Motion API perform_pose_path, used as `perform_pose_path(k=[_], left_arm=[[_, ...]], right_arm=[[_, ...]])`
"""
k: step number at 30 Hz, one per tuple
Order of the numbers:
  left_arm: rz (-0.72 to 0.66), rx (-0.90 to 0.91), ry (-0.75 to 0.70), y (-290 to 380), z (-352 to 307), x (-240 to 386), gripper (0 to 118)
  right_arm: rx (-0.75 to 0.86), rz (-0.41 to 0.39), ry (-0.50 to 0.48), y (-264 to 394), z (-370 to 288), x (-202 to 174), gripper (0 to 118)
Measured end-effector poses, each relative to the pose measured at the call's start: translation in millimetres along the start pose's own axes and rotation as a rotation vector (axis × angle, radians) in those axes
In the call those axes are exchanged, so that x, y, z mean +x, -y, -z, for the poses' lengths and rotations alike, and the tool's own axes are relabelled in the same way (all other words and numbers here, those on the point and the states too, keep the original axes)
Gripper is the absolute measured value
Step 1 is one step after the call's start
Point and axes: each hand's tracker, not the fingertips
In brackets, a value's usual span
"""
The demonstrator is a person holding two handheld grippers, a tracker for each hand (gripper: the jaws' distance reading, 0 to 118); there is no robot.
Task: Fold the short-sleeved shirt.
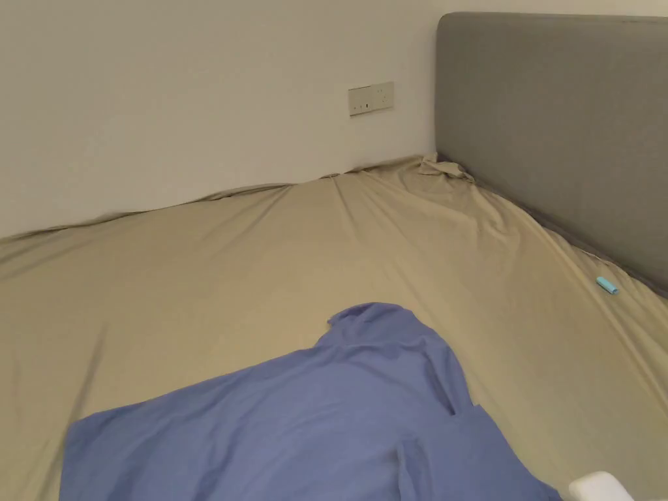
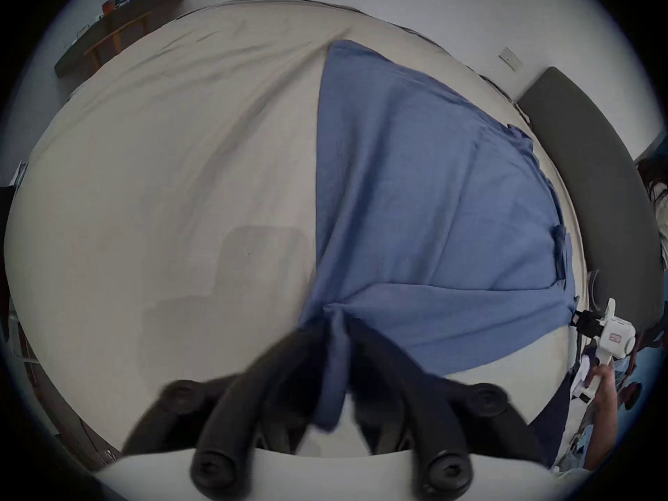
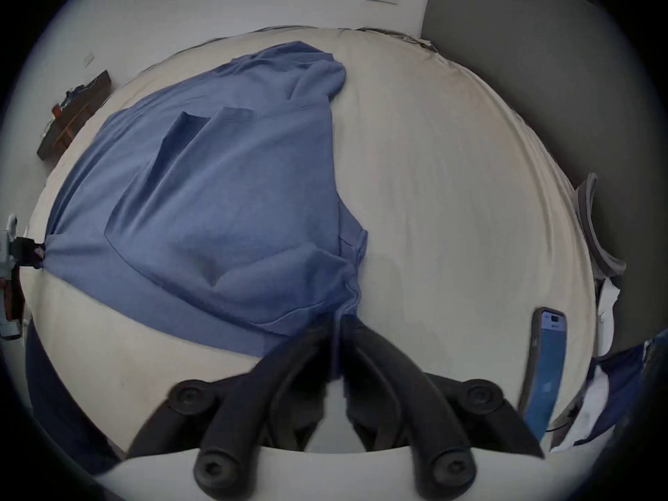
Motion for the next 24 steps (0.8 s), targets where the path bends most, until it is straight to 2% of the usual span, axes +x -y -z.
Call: perform_pose_path(k=[1,2,3,4,6,10,11,12,13,14,15,16,17,19,20,21,22,23,24], left_arm=[[0.003,0.021,0.007,0.1,-10.4,6.2,58],[0.023,0.056,-0.011,0.3,-22.4,13.2,94],[0.044,0.091,-0.043,1.6,-35.0,19.5,118],[0.083,0.175,-0.061,2.9,-52.1,25.6,118],[0.111,0.276,-0.070,4.0,-80.2,36.2,118],[0.084,0.309,-0.040,12.0,-101.6,51.2,118],[0.055,0.290,-0.038,14.5,-96.6,52.2,118],[0.031,0.259,-0.037,18.7,-92.7,53.8,118],[0.007,0.216,-0.017,24.7,-86.9,54.6,113],[-0.012,0.184,0.017,31.6,-80.8,54.2,95],[-0.030,0.175,0.035,37.0,-75.8,54.4,34],[-0.055,0.162,0.027,40.7,-69.1,55.6,2],[-0.029,0.142,0.001,43.8,-61.2,57.2,2],[0.029,0.132,-0.065,47.5,-52.5,57.5,2],[0.014,0.139,-0.051,45.7,-49.4,54.6,2],[0.003,0.147,-0.062,42.4,-47.6,50.2,12],[-0.017,0.190,-0.105,38.9,-45.6,44.9,59],[-0.018,0.211,-0.142,37.7,-45.3,41.0,95],[-0.010,0.233,-0.187,34.3,-42.8,37.9,109]], right_arm=[[-0.007,0.018,0.009,-6.9,-8.3,3.6,44],[-0.020,0.070,-0.009,-11.7,-19.1,11.1,86],[0.002,0.119,-0.063,-15.6,-32.0,17.8,112],[0.072,0.168,-0.125,-19.1,-50.7,23.4,114],[0.171,0.246,-0.153,-27.3,-89.0,29.8,113],[0.275,0.286,-0.212,-34.6,-118.7,14.3,113],[0.265,0.285,-0.208,-33.6,-116.9,5.8,111],[0.257,0.289,-0.214,-32.6,-115.0,-0.8,93],[0.240,0.278,-0.265,-30.0,-110.6,-9.3,59],[0.249,0.261,-0.300,-28.0,-106.0,-19.4,12],[0.243,0.261,-0.281,-26.8,-100.6,-28.0,3],[0.222,0.239,-0.222,-25.2,-96.8,-38.1,3],[0.232,0.233,-0.216,-23.8,-95.4,-47.0,3],[0.218,0.159,-0.282,-26.3,-92.7,-58.1,3],[0.215,0.146,-0.297,-27.9,-93.7,-63.0,3],[0.220,0.138,-0.299,-29.4,-95.8,-66.2,3],[0.225,0.118,-0.302,-32.9,-97.7,-68.1,3],[0.232,0.103,-0.305,-34.7,-99.7,-70.4,3],[0.238,0.097,-0.305,-36.5,-101.4,-71.6,3]])
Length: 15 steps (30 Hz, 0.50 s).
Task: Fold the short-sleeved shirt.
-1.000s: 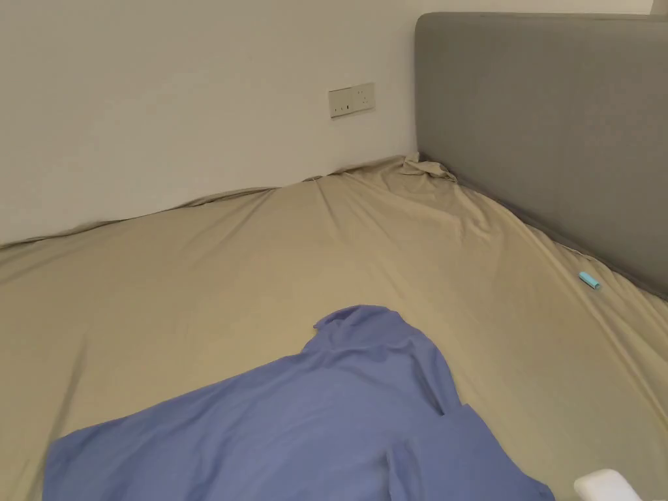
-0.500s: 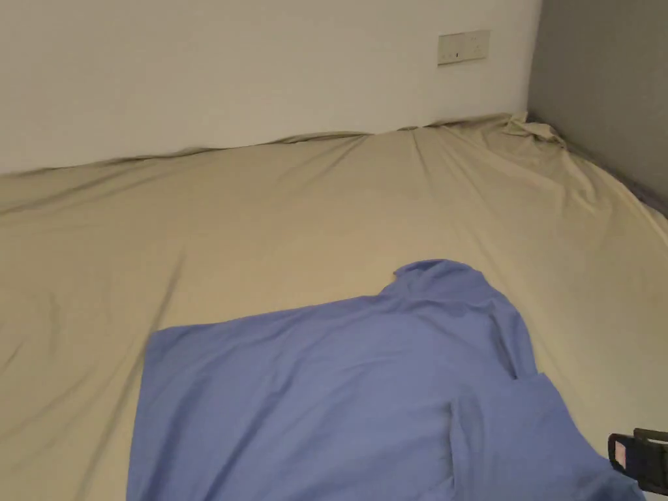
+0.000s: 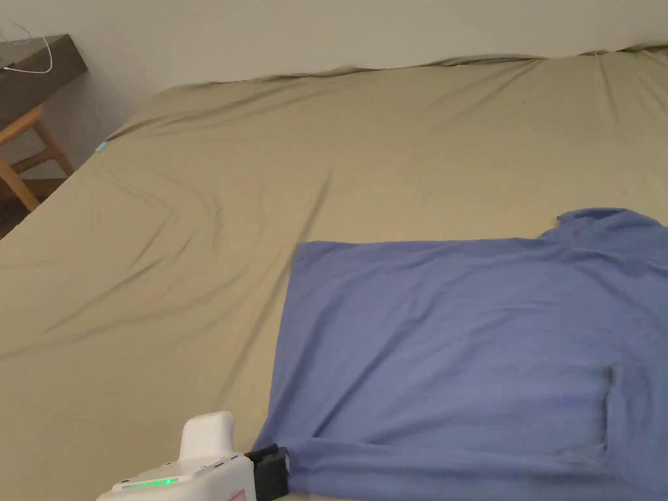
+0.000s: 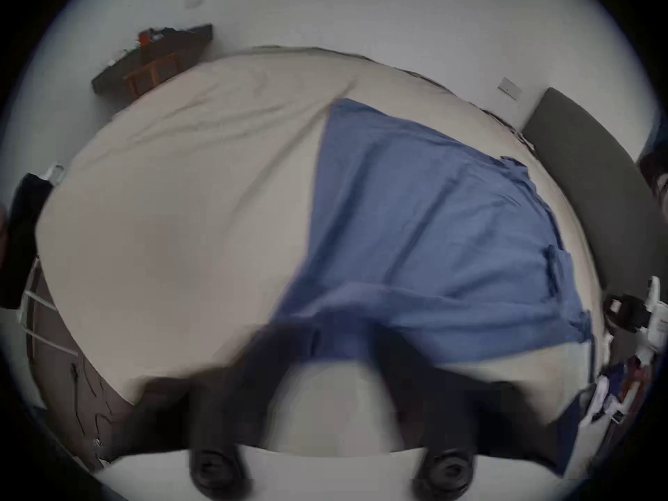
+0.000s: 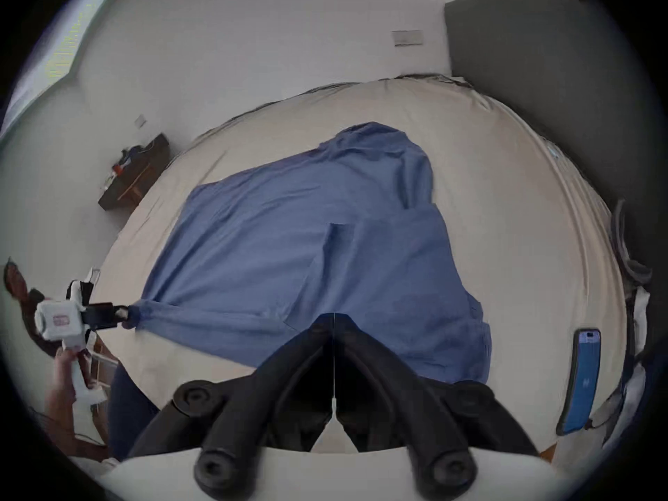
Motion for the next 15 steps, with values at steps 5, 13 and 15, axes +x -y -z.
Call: perform_pose_path(k=[5,13,15], left_arm=[[0.034,-0.071,-0.015,-12.1,33.3,-2.4,118],[0.270,-0.098,-0.029,4.0,41.2,42.2,15],[0.260,-0.125,0.058,4.1,35.8,50.4,11]], right_arm=[[0.001,0.014,0.003,-4.3,5.3,5.9,3],[-0.022,0.031,0.169,-1.3,8.1,50.6,3],[-0.024,0.034,0.242,-0.1,11.1,76.2,3]])
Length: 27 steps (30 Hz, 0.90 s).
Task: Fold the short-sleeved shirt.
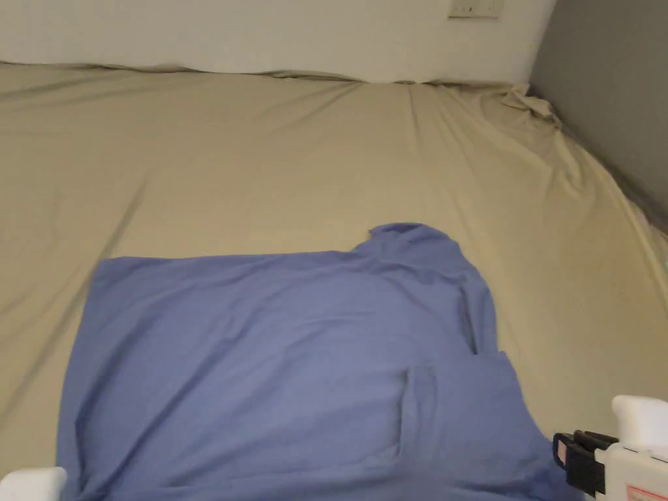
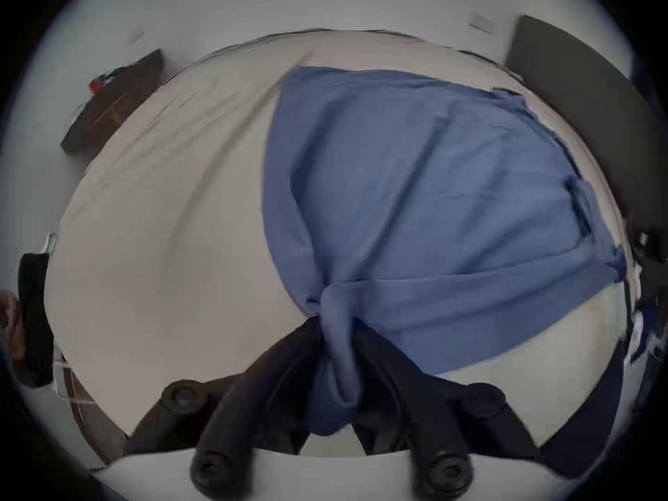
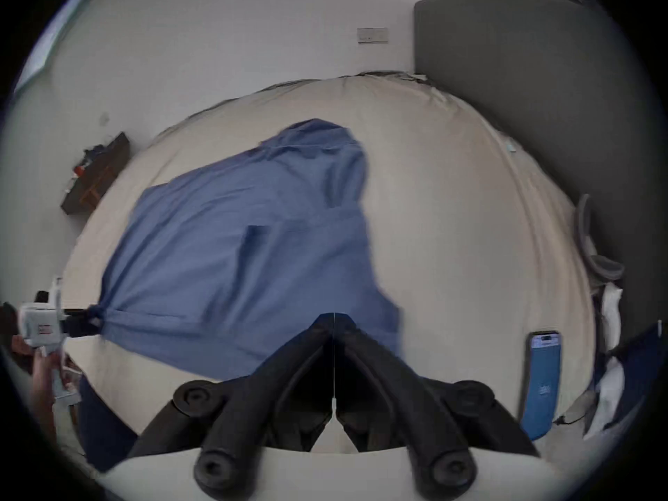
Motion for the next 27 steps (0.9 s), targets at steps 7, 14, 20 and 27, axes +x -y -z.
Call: perform_pose_path(k=[7,14,20,27], left_arm=[[-0.126,0.000,0.087,-12.3,-13.6,-28.5,11],[-0.200,-0.004,0.135,-14.1,-28.9,-36.2,11],[-0.280,-0.041,0.176,-7.5,-15.9,-48.1,11],[-0.381,-0.023,0.269,-29.2,-38.1,-58.4,11]], right_arm=[[-0.083,0.125,-0.015,-5.3,17.4,49.1,118],[-0.227,0.014,-0.029,28.8,57.8,30.7,71],[-0.208,0.223,-0.164,33.9,51.3,45.8,9],[0.018,0.229,-0.255,-14.3,10.4,35.2,7]])
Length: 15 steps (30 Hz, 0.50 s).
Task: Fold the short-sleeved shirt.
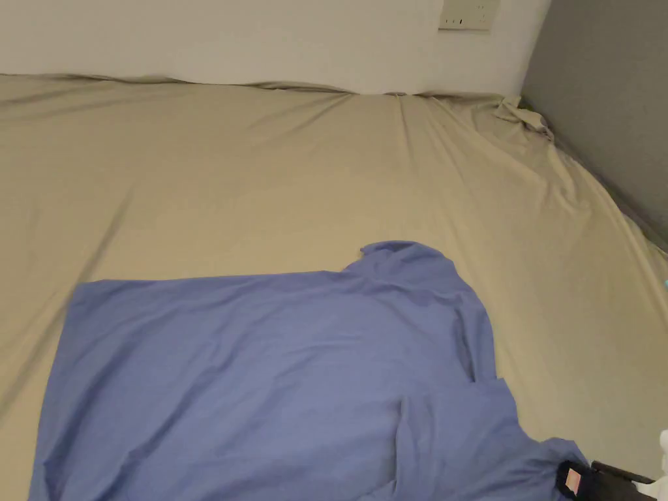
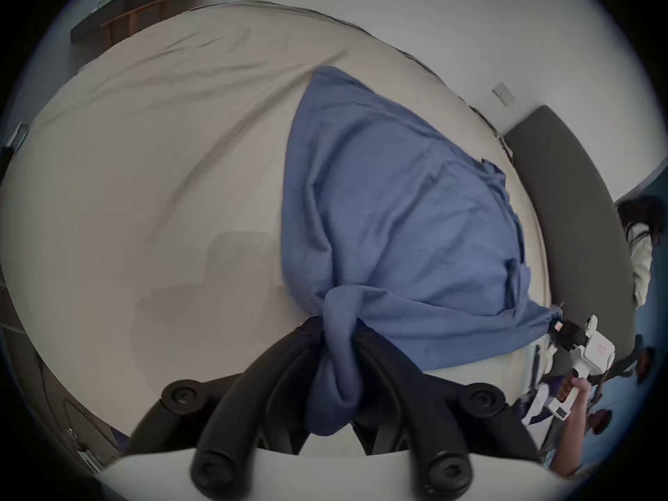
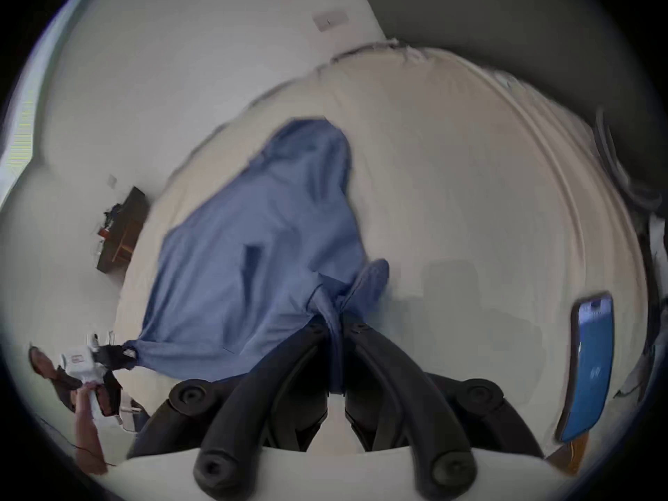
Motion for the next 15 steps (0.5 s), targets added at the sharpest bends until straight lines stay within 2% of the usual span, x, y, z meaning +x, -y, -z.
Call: perform_pose_path(k=[2,5,8,10,13,15], left_arm=[[-0.026,0.022,0.025,-15.0,-8.3,4.5,11],[-0.084,0.062,0.083,-41.6,-12.8,7.2,11],[-0.130,0.105,0.121,-71.8,-1.3,8.1,11],[-0.129,0.116,0.120,-92.9,14.9,11.4,11],[-0.242,0.122,0.186,-124.3,47.0,4.7,11],[-0.306,0.134,0.164,-141.3,68.0,-2.0,11]], right_arm=[[0.063,-0.060,0.014,-18.5,-3.9,-18.2,7],[0.137,-0.098,0.023,-46.3,7.4,-36.2,6],[0.155,-0.184,0.100,-73.0,41.2,-57.7,6],[0.151,-0.201,0.120,-88.5,70.9,-65.1,6],[0.127,-0.223,0.162,-110.9,123.6,-58.1,6],[0.120,-0.207,0.200,-121.1,148.7,-57.3,6]])
